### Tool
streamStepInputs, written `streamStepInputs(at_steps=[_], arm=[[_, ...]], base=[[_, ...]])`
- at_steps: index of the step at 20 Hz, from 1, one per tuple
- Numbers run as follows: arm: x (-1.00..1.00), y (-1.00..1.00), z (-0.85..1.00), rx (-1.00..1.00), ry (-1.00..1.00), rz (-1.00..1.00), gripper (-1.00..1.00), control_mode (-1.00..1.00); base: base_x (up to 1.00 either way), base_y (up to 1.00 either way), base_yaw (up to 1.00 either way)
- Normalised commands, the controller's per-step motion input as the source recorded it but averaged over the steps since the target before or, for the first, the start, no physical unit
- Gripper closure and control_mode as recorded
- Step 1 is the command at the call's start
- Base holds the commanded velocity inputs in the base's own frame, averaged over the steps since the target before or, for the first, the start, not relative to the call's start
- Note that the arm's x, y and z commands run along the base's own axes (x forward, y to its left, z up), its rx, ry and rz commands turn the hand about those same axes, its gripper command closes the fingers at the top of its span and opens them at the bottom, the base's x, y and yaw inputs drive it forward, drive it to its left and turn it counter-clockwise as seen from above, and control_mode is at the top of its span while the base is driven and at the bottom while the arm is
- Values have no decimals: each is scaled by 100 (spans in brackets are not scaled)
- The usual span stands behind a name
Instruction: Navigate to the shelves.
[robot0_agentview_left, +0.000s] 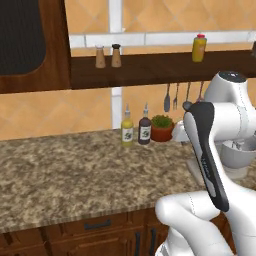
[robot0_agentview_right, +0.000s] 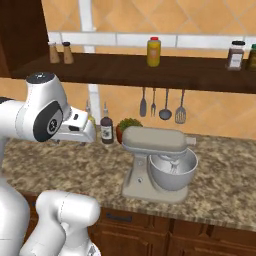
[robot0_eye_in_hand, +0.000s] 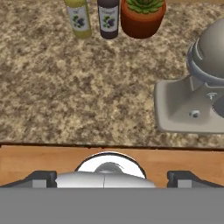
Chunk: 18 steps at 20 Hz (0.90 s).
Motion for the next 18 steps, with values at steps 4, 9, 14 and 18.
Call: streamStepInputs(at_steps=[4, 9, 14, 18], arm=[[0, 0, 0, 0, 0, 0, -100, 100], [0, 0, 0, 0, 0, 0, -100, 100], [0, 0, 0, 0, 0, 0, -100, 100], [0, 0, 0, 0, 0, 0, -100, 100]], base=[[100, -19, 2], [100, -19, 15], [100, -41, 31], [100, -80, 23]])
